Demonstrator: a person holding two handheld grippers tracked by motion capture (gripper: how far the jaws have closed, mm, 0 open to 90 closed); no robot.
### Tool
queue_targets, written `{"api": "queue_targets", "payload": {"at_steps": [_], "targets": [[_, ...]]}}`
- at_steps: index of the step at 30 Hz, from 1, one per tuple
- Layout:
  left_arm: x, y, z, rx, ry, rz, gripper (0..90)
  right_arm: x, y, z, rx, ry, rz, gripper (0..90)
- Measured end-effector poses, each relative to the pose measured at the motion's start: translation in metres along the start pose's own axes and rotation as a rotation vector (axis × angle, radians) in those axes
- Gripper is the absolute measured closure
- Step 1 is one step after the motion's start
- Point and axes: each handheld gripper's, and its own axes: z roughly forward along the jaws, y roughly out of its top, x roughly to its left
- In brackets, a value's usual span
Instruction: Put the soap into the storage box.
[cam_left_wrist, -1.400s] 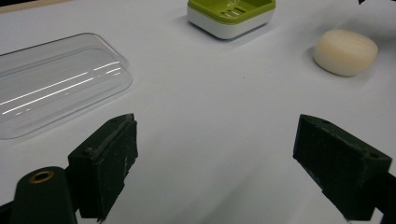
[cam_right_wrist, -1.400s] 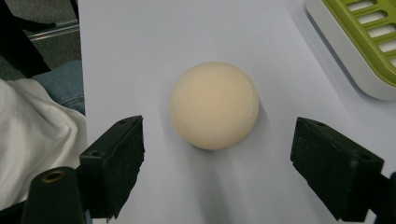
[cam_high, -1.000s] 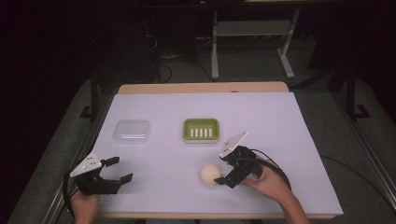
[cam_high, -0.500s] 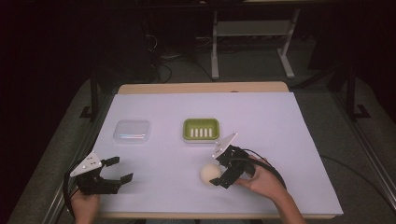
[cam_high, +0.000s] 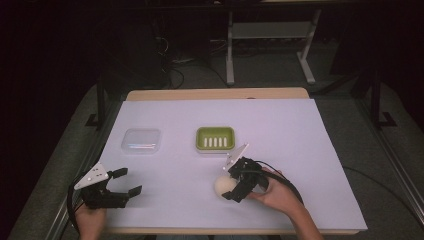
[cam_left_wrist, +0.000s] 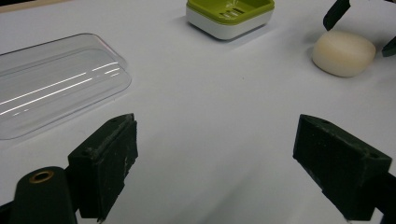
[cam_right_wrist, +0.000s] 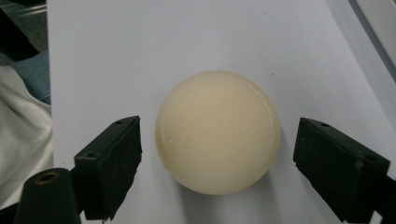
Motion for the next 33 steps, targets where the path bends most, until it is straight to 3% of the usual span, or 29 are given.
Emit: {"api": "queue_targets", "payload": {"at_steps": [21, 33], "targets": [[-0.001, 0.000, -0.001, -0.003, 0.000, 0.000, 13.3, 0.000, 0.001, 0.011, 0.021, 0.000, -0.026, 14.9], [-0.001, -0.001, -0.001, -0.001, -0.005, 0.006, 13.3, -0.001, 0.000, 0.018, 0.020, 0.018, -0.010, 14.9]]}}
